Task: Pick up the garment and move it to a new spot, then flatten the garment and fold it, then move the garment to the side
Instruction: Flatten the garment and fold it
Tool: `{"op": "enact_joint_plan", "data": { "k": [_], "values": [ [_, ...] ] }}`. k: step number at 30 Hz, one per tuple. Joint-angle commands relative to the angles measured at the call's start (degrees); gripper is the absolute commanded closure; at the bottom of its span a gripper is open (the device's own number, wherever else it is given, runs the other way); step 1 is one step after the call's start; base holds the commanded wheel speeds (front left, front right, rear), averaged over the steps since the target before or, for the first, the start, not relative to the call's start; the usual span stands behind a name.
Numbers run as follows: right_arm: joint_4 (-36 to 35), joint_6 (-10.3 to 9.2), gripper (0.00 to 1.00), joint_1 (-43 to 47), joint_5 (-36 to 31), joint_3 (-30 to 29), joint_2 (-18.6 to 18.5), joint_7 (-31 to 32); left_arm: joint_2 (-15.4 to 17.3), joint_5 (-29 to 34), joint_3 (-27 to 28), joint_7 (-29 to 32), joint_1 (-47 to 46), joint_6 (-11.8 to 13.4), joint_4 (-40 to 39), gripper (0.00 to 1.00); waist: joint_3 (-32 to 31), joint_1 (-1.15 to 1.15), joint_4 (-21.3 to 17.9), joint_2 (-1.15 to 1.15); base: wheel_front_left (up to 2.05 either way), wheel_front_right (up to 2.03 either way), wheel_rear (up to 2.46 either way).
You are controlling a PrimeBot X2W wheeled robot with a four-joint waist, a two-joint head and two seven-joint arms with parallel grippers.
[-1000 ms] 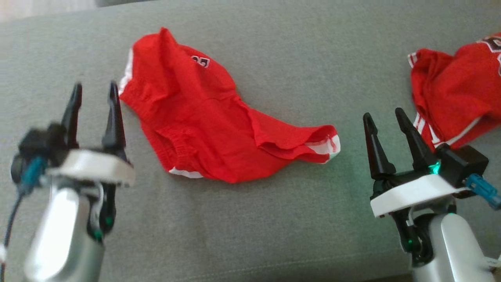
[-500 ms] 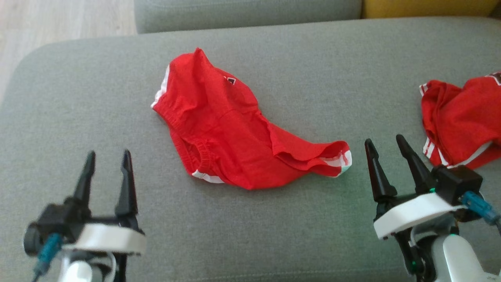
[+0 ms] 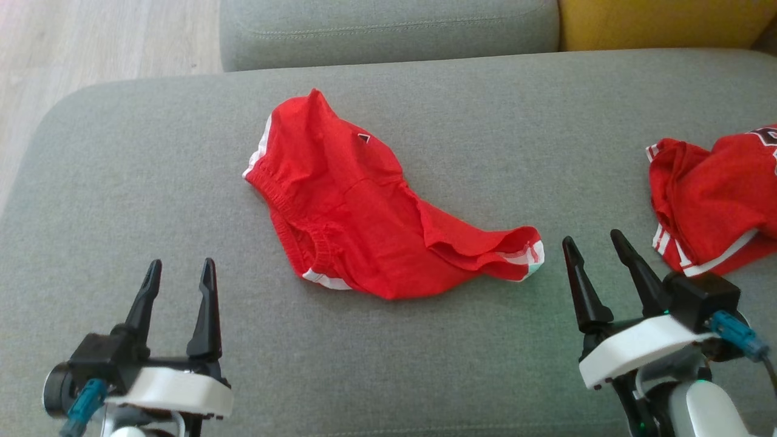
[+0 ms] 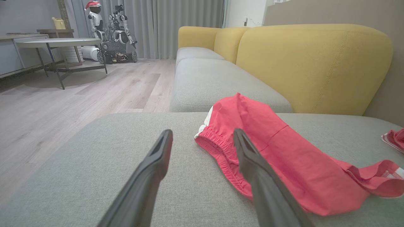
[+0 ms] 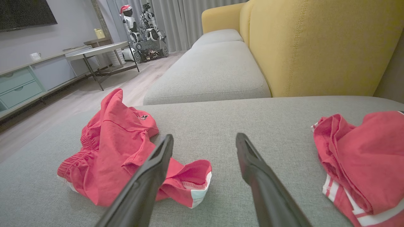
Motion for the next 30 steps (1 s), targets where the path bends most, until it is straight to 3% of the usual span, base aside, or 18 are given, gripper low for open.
{"op": "enact_joint_plan", "data": {
  "k": [1,11,21,30],
  "values": [
    [-2.3,-0.04,0.0,-1.1,-0.5,1.4,-0.2,0.2,1.1,0.5,1.8,0.0,-1.9,0.5,-2.3,0.0,0.0,0.0,0.0,0.0,0.0,0.0,0.0],
    [-2.9,-0.04,0.0,-1.3,-1.9,1.6,-0.6,0.9,1.4,0.5,1.3,0.1,-2.4,0.7,-2.6,0.0,0.3,0.0,0.7,0.0,0.0,0.0,0.0],
    [5.5,-0.04,0.0,-6.9,-5.2,12.2,-9.5,5.2,0.6,0.7,-0.2,-0.4,-6.8,-0.2,-1.9,0.0,4.3,0.0,3.2,0.0,0.0,0.0,0.0],
    [14.4,-0.04,0.01,-14.0,-5.9,19.1,-13.4,7.6,-0.7,0.6,-0.7,-1.7,-10.0,-1.2,0.5,0.0,7.1,0.0,4.9,0.0,0.0,0.0,0.0]
  ]
}}
